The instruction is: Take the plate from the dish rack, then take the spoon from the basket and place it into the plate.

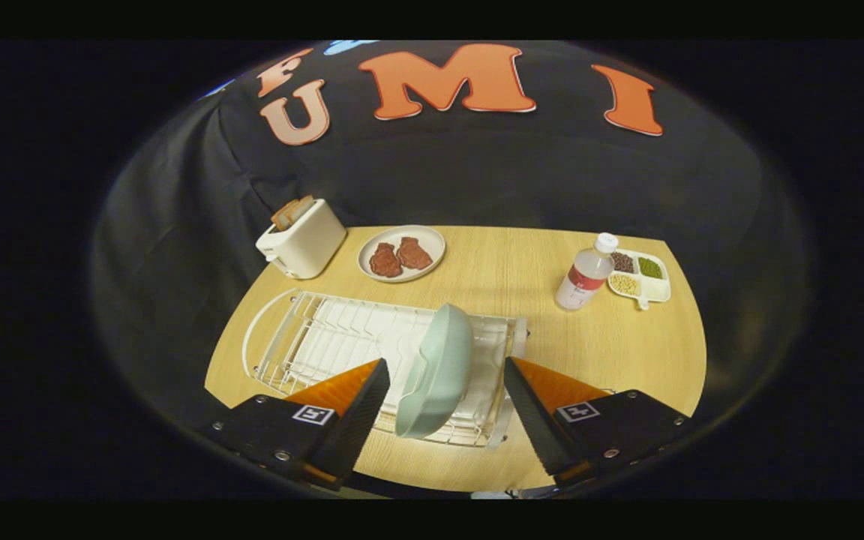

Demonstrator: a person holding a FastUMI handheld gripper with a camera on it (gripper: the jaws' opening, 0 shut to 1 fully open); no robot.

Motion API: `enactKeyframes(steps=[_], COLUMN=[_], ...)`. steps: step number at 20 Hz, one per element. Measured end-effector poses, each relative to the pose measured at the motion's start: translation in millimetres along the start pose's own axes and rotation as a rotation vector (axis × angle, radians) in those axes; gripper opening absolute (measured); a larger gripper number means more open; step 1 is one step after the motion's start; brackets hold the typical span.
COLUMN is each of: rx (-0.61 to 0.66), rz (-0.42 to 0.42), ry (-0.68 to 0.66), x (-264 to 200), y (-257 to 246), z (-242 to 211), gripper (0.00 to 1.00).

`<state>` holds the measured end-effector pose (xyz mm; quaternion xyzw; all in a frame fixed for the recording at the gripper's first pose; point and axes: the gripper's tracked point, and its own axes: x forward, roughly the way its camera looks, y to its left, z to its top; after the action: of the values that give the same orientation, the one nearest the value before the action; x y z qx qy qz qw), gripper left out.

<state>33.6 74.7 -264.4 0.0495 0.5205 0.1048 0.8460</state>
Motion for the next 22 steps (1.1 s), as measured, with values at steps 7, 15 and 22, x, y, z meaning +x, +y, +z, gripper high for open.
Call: enactKeyframes(steps=[7, 15, 22], rx=[0.02, 0.006, 0.028], rz=[-0.048, -0.191, -0.334], ry=[0.174, 0.221, 0.138], x=[36.3, 47.8, 35.2], y=[7.6, 2.9, -16.7], z=[-30.7, -41.5, -14.8], gripper=[0.54, 0.36, 0.26])
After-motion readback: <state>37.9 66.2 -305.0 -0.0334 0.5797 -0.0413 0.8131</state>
